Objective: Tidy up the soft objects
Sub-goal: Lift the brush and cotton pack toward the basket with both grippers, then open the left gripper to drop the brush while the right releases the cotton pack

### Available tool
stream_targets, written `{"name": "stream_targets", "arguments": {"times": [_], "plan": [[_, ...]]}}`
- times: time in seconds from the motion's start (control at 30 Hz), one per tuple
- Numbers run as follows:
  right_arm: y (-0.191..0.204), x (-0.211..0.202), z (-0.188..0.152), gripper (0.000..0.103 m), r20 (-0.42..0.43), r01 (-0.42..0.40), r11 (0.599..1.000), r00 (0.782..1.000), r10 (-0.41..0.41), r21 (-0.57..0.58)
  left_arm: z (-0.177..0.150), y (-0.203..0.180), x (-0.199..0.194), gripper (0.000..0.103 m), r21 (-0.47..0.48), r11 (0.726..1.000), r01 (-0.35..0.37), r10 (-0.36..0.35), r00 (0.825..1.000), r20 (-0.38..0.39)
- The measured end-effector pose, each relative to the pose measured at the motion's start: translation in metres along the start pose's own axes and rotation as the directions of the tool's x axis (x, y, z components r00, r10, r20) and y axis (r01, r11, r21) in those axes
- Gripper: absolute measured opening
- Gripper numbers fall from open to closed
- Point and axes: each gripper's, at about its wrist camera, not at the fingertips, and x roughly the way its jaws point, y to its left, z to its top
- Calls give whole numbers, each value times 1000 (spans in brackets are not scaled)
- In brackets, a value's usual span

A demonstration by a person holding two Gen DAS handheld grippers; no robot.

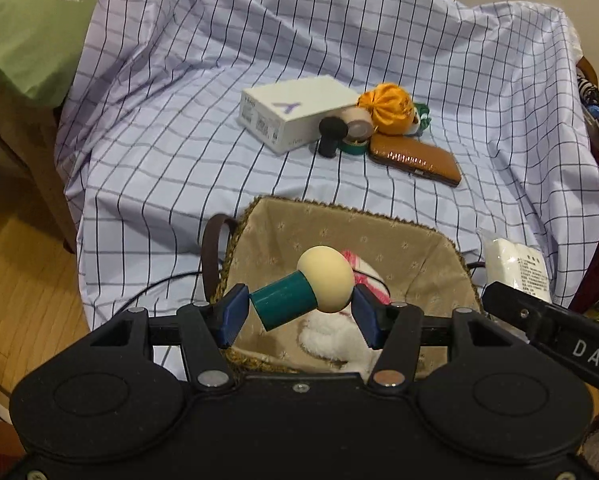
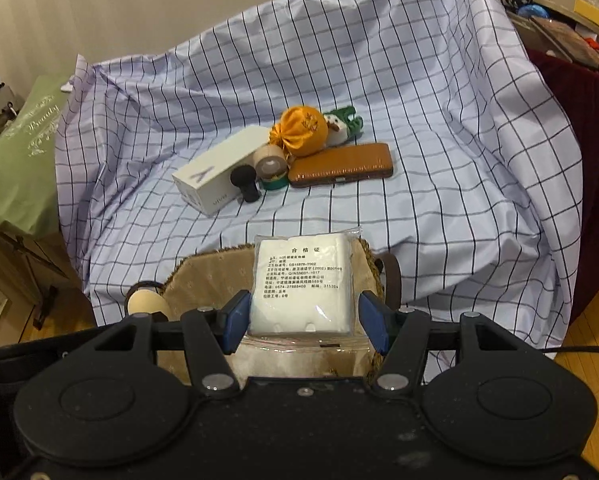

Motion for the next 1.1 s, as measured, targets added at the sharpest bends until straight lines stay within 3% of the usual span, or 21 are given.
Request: {"name": "stream_targets", "arguments": {"times": [0.73,1.1], "plan": [[0,13,-5,58,-72,22,1000,997,-23,-11,-5,6,29,54,-34,999,18,-23,991,-132],[0,16,-5,58,-87,23,1000,996,-24,-17,-5,6,31,56,-34,999,4,-9,991,-134]]}}
